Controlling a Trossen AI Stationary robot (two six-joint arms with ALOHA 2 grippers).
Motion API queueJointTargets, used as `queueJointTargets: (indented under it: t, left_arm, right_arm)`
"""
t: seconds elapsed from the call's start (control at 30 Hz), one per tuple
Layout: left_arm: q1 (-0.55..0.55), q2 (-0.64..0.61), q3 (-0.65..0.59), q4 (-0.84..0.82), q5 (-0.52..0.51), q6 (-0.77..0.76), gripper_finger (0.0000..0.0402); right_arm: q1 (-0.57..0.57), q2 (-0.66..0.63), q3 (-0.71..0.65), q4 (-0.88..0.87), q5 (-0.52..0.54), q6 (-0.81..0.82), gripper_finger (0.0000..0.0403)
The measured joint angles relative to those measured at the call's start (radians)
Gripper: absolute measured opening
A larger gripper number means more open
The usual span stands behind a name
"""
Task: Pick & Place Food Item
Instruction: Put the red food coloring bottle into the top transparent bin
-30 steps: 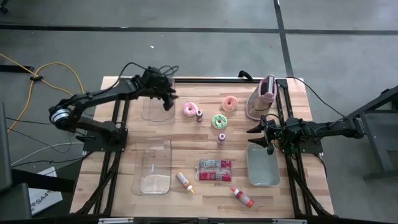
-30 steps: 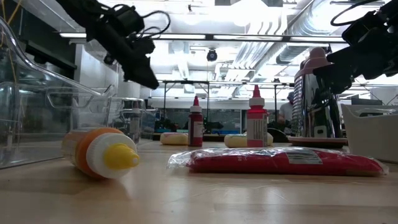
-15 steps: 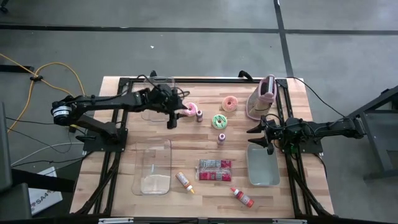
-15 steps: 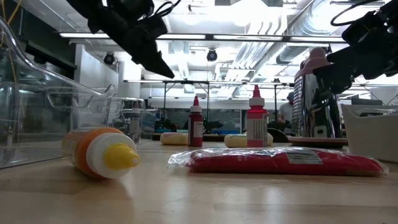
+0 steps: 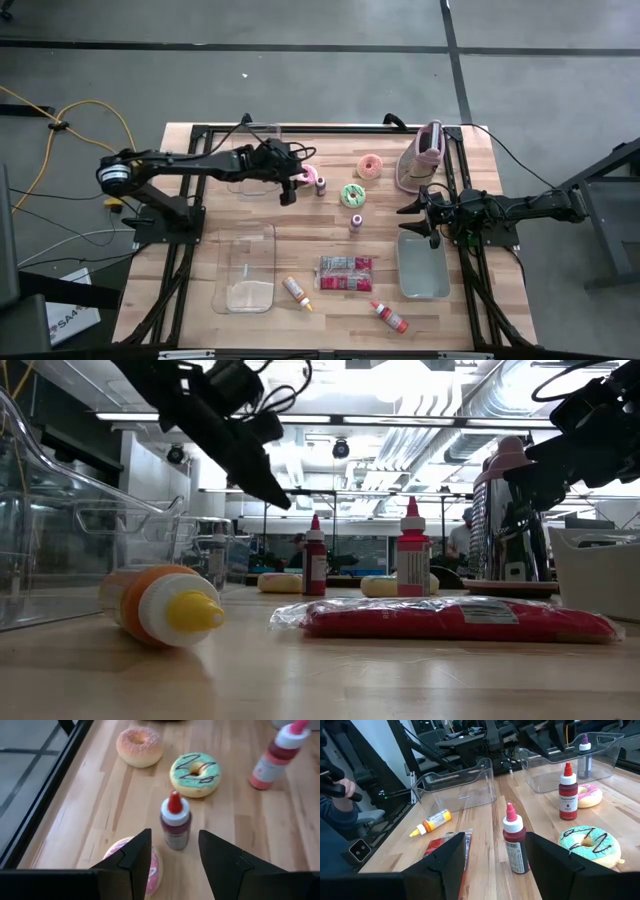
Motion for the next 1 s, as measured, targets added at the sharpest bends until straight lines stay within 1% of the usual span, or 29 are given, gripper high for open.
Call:
queueJointTargets:
  t: [0.27,0.47,0.87,1.0]
  left_arm:
    - [0.004,0.083,0.0,0.071,-0.003,-0.02,0.0157]
    - [0.004,0.118,0.0,0.115,-0.003,-0.022,0.0157]
    - [-0.008,0.122,-0.001,0.148,0.0,-0.029,0.0157]
    - [-0.019,0.127,-0.001,0.149,-0.02,-0.029,0.0157]
  right_arm:
    - [0.0,0.0,0.0,0.0,0.0,0.0,0.0193]
    - [0.0,0.0,0.0,0.0,0.0,0.0,0.0193]
    - [0.0,0.0,0.0,0.0,0.0,0.0,0.0193]
    - [0.0,0.0,0.0,0.0,0.0,0.0,0.0193]
